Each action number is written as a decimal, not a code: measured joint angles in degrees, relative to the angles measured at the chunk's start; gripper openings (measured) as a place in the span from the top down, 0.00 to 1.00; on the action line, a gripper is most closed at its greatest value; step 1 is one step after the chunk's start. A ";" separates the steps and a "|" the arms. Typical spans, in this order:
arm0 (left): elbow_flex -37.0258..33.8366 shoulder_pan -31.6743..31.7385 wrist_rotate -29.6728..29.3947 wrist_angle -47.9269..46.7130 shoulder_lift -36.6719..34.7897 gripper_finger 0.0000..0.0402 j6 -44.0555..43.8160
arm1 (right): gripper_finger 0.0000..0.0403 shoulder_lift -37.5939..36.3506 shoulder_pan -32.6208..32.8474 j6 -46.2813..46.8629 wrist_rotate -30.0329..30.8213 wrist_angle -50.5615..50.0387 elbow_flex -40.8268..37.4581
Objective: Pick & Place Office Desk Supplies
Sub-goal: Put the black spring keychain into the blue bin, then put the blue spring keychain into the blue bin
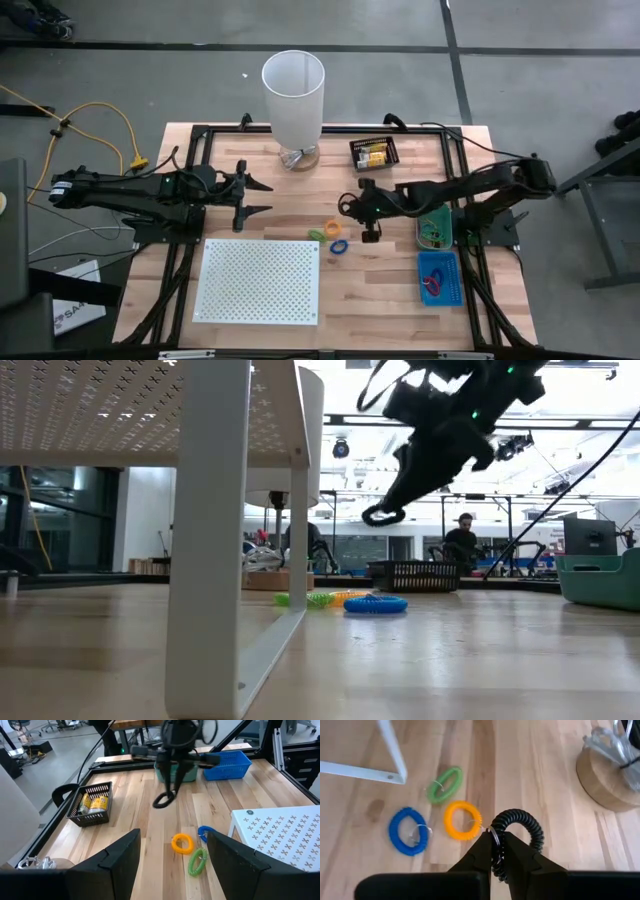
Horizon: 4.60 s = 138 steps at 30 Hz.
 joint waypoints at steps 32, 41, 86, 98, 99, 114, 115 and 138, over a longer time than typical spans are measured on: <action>0.00 -0.02 -0.01 0.97 0.01 0.45 0.00 | 0.95 -6.34 38.29 60.92 18.58 -28.71 0.00; 0.00 -0.02 -0.01 0.94 -0.01 0.45 0.00 | 0.95 -6.34 50.64 79.55 19.85 -37.67 0.00; 0.00 -0.02 -0.01 0.94 -0.01 0.45 0.00 | 0.81 3.27 67.19 110.58 14.74 -50.63 0.00; 0.00 -0.02 -0.01 0.94 0.01 0.45 0.00 | 0.74 3.27 67.19 110.60 14.74 -50.44 0.00; 0.00 0.00 -0.02 0.94 -0.01 0.45 0.00 | 0.74 3.27 67.19 110.60 14.74 -50.46 0.00; 0.00 0.00 0.00 0.94 -0.01 0.45 0.00 | 0.75 -4.42 62.65 101.07 20.39 -51.69 0.00; 0.00 -0.02 -0.02 0.94 0.00 0.45 0.00 | 0.75 -4.42 62.19 100.24 20.38 -51.60 0.00; 0.00 0.00 0.00 0.94 0.00 0.45 0.00 | 0.75 -4.42 36.98 49.46 23.09 -26.57 0.00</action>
